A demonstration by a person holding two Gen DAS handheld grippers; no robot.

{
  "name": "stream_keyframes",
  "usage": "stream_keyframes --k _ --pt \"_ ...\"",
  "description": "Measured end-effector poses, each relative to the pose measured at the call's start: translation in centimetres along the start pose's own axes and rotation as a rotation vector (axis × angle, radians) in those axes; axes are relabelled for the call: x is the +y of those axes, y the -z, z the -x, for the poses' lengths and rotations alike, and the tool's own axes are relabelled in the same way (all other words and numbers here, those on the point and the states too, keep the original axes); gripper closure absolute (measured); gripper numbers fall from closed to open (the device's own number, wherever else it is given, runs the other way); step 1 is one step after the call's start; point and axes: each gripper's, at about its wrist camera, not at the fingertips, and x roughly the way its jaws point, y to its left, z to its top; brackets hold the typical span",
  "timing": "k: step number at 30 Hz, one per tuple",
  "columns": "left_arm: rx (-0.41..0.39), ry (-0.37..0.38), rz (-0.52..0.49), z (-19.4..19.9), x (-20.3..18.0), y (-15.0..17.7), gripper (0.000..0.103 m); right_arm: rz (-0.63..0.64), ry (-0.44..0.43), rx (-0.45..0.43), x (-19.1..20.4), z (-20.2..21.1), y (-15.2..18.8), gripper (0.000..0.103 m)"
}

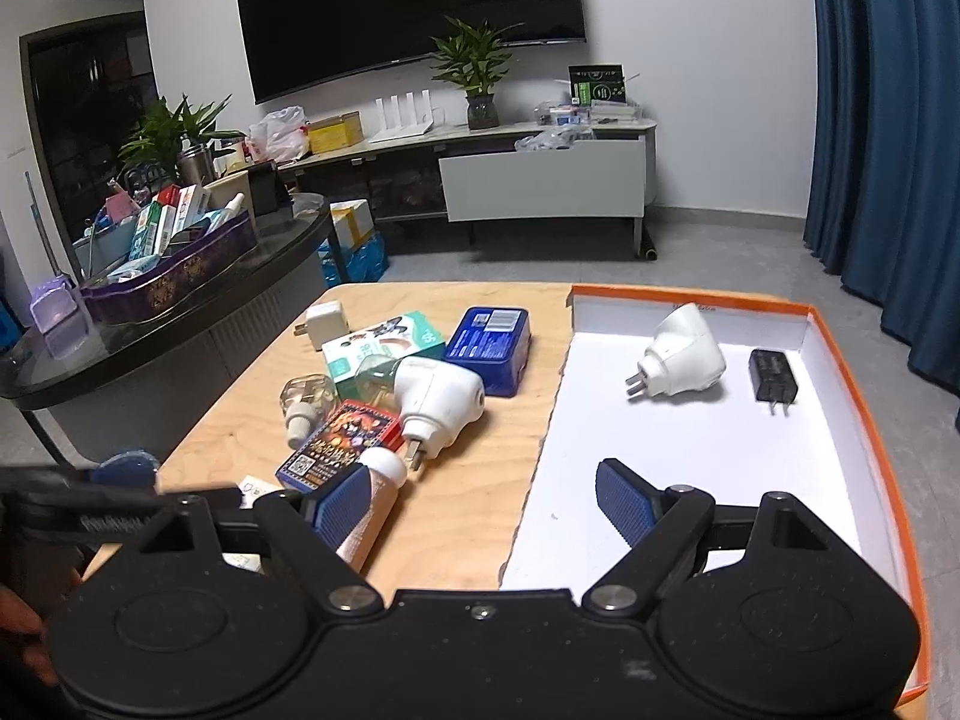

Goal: Organize rigid objects
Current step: 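Move both tools back over the cluttered table, then grasp the white adapter box with the left tool while the right grasps the bronze bottle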

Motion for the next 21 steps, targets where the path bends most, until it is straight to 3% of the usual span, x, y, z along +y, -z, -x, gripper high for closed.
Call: stream_keyframes --k 8,13,17,21 --pt "0.007 -0.001 -0.065 -2.0 -0.7 1.5 0.004 -0.005 -0.021 0.027 0.1 -0.9 0.4 0.006" --pt "0.002 -0.022 -0.132 -2.4 -0.7 2.0 0.017 0.005 -0.042 0.061 0.8 -1.8 0.9 0.006" --pt "-0.037 -0.013 -0.151 -1.7 -0.9 2.2 0.044 0.017 -0.065 0.096 1.9 -2.8 1.1 0.006" --pt "-0.082 -0.012 -0.084 -1.1 0.1 1.8 0.044 0.020 -0.105 0.150 3.4 -4.5 1.6 0.006"
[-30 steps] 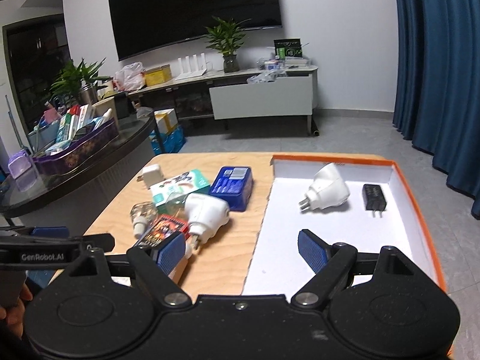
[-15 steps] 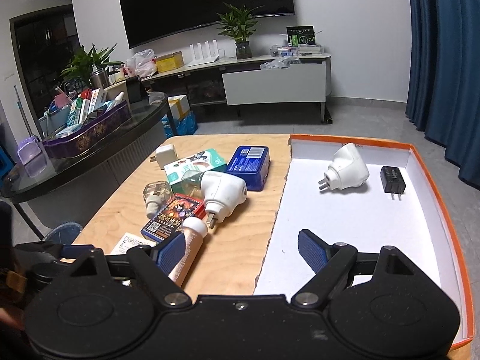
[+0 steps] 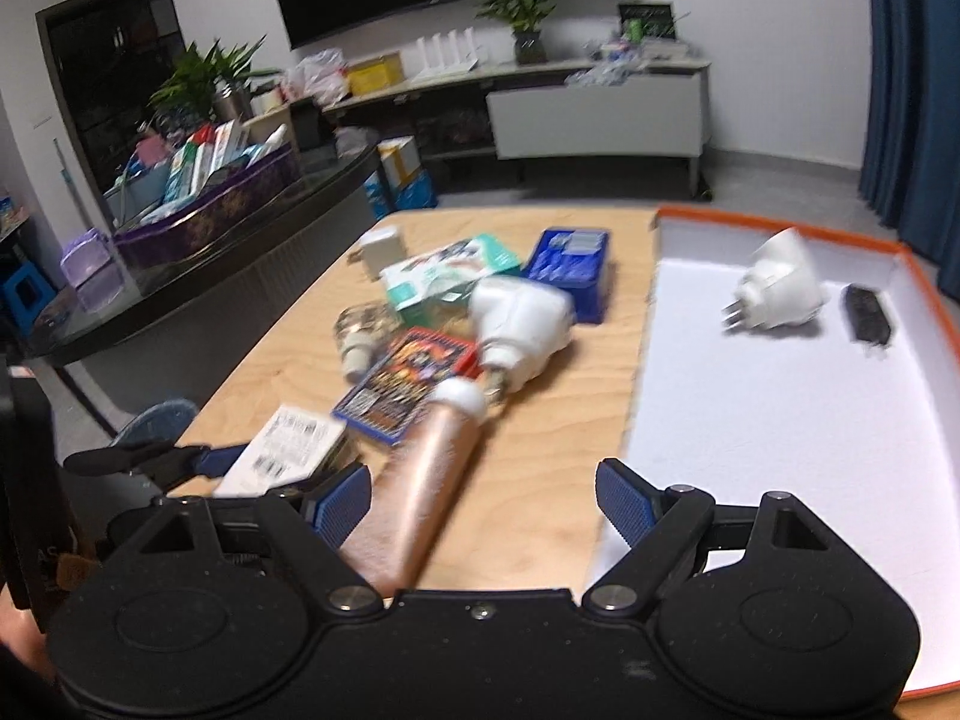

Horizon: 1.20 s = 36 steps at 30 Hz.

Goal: Organize rigid objects
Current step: 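Grasp the white adapter box with the left tool while the right grasps the bronze bottle, then carry the adapter box and bronze bottle over the white box with both tools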

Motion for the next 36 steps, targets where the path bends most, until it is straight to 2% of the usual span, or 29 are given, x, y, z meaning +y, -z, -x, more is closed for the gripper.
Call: stream_keyframes --k 3,7,9,10,11,14,25,36 --pt "-0.060 -0.026 0.048 1.1 1.1 -0.8 0.044 0.016 -0.012 0.039 1.4 -1.9 0.0 0.006" --pt "-0.101 -0.039 0.088 2.1 2.1 -1.6 0.044 0.053 0.038 0.083 3.4 -5.0 0.0 0.007" --pt "-0.106 -0.042 0.098 2.1 2.4 -1.7 0.044 0.075 0.078 0.096 3.9 -6.5 0.2 0.023" --pt "-0.106 -0.040 0.102 2.1 2.5 -1.7 0.044 0.087 0.097 0.080 4.1 -6.8 0.2 0.027" --pt "-0.107 -0.039 0.106 2.0 2.5 -1.7 0.044 0.098 0.108 0.065 4.2 -7.0 0.2 0.039" --pt "-0.108 -0.031 0.113 2.1 2.7 -1.7 0.044 0.093 0.126 0.047 3.9 -6.7 0.2 0.054" --pt "-0.152 0.044 0.096 3.9 0.4 -2.9 0.044 0.043 0.173 -0.075 0.2 -1.1 -0.1 0.056" --pt "-0.182 0.154 0.028 5.0 -5.4 -5.1 0.044 -0.046 0.288 -0.259 -5.3 6.3 -1.4 0.056"
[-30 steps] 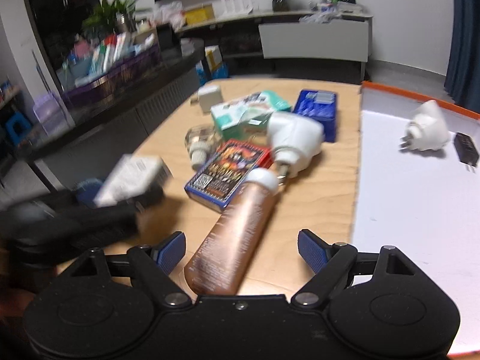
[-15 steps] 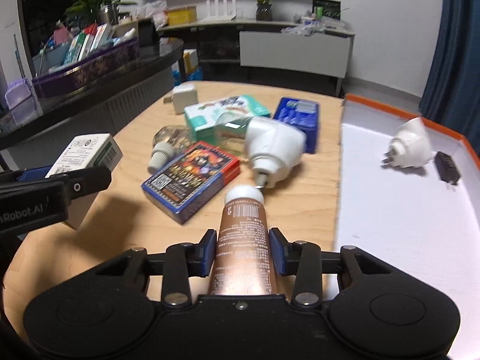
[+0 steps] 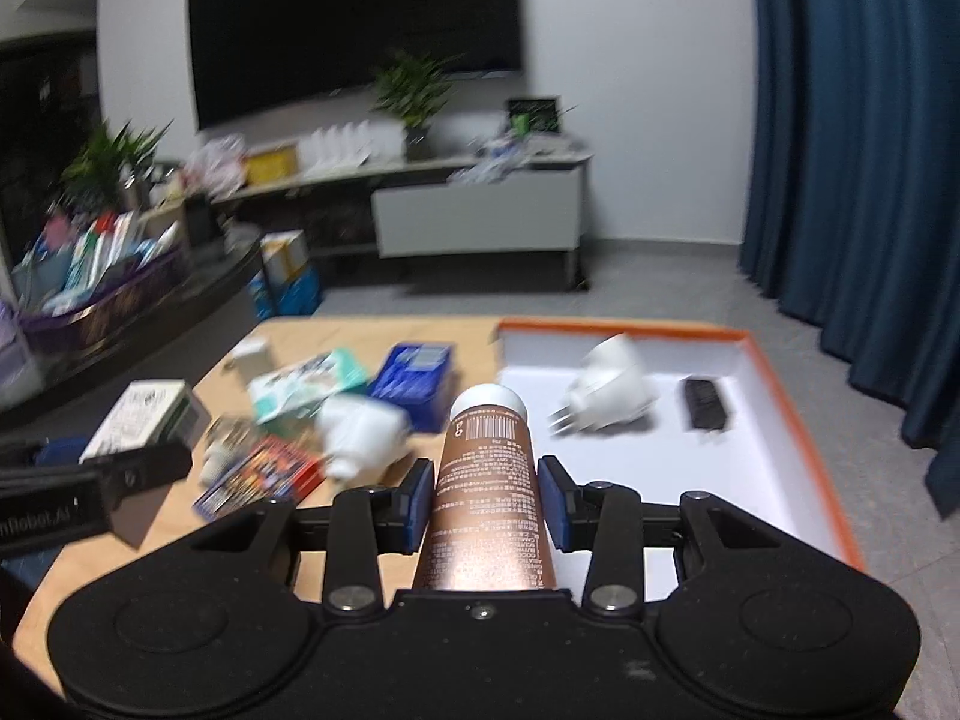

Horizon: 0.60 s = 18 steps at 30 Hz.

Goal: Organize rigid objects
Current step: 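Carry the adapter box and bronze bottle over the white box with both tools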

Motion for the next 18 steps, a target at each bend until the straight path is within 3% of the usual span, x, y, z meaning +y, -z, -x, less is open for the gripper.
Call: stream_keyframes --k 12,18 --pt "-0.014 0.148 -0.050 -3.2 -8.5 -4.1 0.044 -0.071 0.109 -0.103 -7.9 3.2 -2.4 0.056" --pt "-0.023 0.164 -0.068 -4.4 -10.5 -4.0 0.044 -0.096 0.125 -0.114 -10.3 3.2 -2.4 0.056"
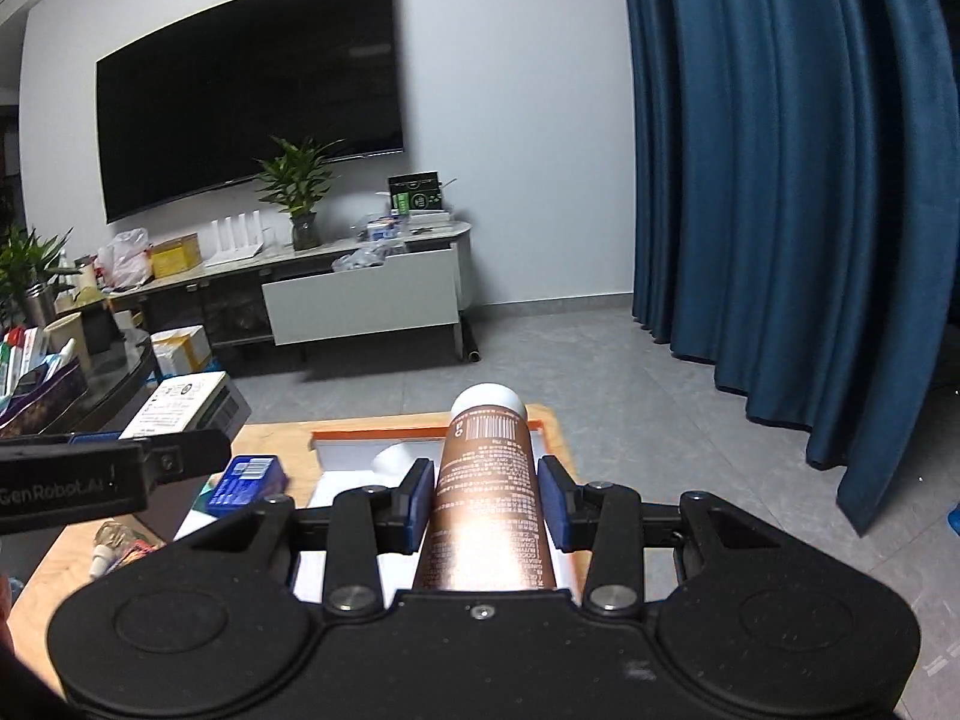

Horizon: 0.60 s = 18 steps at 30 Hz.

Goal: Organize rigid objects
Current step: 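Carry the adapter box and bronze bottle over the white box with both tools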

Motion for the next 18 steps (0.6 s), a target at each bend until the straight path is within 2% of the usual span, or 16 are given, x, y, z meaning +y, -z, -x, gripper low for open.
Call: stream_keyframes --k 6,18 --pt "0.039 -0.018 0.001 -1.3 0.4 1.3 0.044 -0.028 -0.002 0.021 -1.5 -1.1 0.6 0.056" --pt "0.075 -0.052 0.007 -2.8 0.2 1.5 0.044 -0.021 -0.033 0.059 -1.7 -3.8 0.8 0.056"
